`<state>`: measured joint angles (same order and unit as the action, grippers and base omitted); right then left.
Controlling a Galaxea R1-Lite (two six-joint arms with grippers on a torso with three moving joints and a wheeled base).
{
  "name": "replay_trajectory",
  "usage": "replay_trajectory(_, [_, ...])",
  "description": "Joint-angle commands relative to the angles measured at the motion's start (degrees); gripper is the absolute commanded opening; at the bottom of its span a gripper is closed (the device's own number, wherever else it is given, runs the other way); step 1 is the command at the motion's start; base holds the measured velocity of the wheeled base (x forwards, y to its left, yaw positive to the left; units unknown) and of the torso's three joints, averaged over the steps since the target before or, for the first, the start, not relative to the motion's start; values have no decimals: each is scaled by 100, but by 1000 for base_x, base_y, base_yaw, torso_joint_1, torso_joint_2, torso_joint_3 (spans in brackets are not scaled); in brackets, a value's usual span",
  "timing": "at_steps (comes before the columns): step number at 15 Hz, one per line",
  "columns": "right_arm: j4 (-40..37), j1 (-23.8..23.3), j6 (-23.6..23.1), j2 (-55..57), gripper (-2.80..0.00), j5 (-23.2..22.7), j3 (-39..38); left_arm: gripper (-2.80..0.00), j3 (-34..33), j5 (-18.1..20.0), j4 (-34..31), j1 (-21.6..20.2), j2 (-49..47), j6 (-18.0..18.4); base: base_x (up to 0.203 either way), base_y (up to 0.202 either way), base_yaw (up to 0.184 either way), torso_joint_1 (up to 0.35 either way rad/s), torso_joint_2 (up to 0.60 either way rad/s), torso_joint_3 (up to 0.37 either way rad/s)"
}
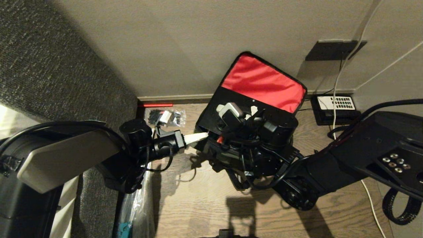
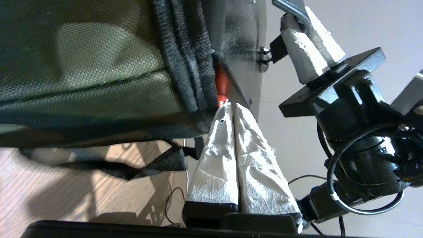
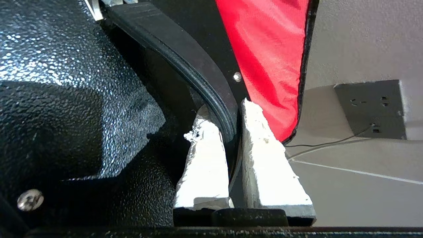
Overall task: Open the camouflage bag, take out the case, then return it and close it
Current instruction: Lift the black box
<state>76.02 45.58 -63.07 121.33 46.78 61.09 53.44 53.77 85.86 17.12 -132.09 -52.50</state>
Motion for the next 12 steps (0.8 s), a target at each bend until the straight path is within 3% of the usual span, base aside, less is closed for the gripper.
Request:
replay_trajectory(1, [37,78,-3,-69,-280,24,-125,-280,43,67,54,3,-35,-15,0,0,0,0,0,0])
replay_trajectory(12, [44,109,6,-65,-280,24,-141,-280,36,81,53,2,-397,18,0,0,0,0,0,0])
